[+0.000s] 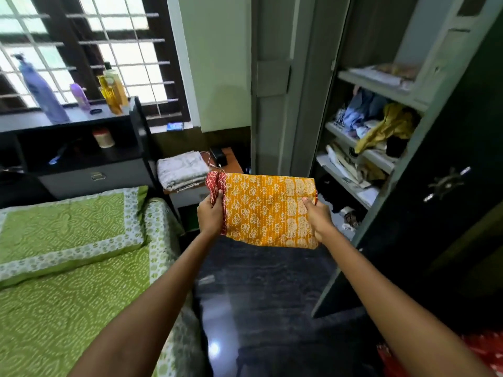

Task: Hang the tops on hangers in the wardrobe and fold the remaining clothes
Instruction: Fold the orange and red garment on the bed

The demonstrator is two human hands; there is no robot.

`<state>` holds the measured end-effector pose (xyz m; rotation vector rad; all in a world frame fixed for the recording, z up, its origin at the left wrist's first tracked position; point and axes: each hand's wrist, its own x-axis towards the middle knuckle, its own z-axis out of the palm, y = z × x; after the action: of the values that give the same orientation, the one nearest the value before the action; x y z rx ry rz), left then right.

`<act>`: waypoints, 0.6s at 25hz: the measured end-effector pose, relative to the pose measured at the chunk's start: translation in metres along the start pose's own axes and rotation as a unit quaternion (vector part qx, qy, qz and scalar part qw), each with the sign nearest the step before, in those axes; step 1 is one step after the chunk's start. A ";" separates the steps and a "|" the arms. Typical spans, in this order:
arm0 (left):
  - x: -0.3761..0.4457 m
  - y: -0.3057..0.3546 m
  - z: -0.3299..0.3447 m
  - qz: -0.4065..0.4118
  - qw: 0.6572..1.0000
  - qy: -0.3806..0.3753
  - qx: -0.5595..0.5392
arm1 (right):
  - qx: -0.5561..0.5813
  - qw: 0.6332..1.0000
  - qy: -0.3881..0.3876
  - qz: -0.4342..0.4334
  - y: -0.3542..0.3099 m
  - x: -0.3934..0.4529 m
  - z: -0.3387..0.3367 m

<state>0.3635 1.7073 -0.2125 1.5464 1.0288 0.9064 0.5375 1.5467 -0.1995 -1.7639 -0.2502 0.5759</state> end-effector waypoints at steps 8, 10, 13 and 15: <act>0.143 0.058 0.086 -0.001 0.988 -0.152 0.001 | 0.007 0.997 0.051 -0.065 -0.074 0.134 -0.008; 0.186 0.066 0.111 0.006 0.987 -0.159 -0.019 | 0.020 0.994 0.070 -0.076 -0.093 0.170 -0.004; 0.259 0.082 0.157 0.026 0.981 -0.183 -0.065 | 0.046 0.989 0.095 -0.102 -0.124 0.230 0.000; 0.303 0.099 0.190 0.043 0.975 -0.205 -0.069 | 0.059 0.986 0.122 -0.102 -0.146 0.266 -0.003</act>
<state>0.6607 1.9161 -0.1382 1.5830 0.5961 0.6622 0.7848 1.7056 -0.1262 -1.6523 -0.2166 0.2195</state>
